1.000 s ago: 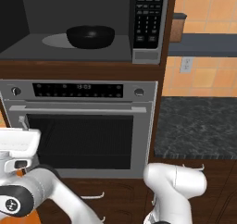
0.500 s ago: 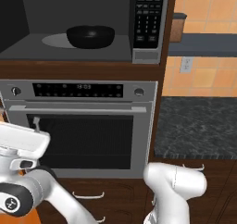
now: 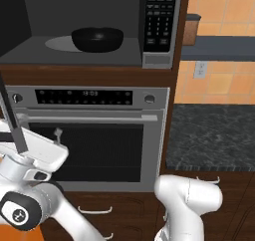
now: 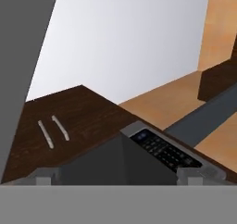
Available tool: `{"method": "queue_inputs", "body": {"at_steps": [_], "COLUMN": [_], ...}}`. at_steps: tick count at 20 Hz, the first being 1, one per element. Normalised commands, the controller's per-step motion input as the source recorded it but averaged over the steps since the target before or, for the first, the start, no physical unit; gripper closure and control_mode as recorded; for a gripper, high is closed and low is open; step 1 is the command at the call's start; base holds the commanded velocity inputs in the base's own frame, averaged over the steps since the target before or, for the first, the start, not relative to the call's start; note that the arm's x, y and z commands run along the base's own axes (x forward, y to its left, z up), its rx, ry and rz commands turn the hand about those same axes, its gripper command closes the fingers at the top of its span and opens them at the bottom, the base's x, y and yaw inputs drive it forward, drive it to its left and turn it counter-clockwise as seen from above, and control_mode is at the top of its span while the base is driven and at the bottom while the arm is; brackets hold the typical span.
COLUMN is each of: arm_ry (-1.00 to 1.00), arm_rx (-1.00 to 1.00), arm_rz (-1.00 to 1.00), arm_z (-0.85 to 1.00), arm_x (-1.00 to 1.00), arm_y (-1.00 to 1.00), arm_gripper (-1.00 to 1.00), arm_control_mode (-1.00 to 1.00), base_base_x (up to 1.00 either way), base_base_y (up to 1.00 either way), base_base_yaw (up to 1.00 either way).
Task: Open the microwave, place the bowl with waffle inside the microwave, then close the microwave door and turn it on.
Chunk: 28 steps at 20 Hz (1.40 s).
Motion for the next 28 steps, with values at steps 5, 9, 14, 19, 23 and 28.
{"method": "queue_inputs", "body": {"at_steps": [5, 9, 14, 19, 23, 28], "arm_ry": [0.00, 0.00, -0.01, -0.02, 0.00, 0.00], "arm_rx": [0.04, 0.00, 0.00, 0.02, 0.19, 0.36], "arm_rz": [0.06, 0.23, 0.14, 0.00, 0.00, 0.03], "arm_z": [-0.32, -0.93, 0.26, 0.91, 0.40, 0.00], "arm_x": [-0.02, 0.08, 0.02, 0.00, -0.03, -0.21], "arm_y": [0.13, 0.78, 0.51, -0.06, -0.58, -0.96], "arm_gripper": [-1.00, -1.00, -1.00, -1.00, -1.00, -1.00], "arm_control_mode": [-1.00, -1.00, -1.00, -1.00, -1.00, -1.00], "base_base_x": [0.00, 0.00, 0.00, 0.00, 0.00, 0.00], "base_base_y": [0.00, 0.00, 0.00, 0.00, 0.00, 0.00], "base_base_yaw": [0.00, 0.00, 0.00, 0.00, 0.00, 0.00]}}
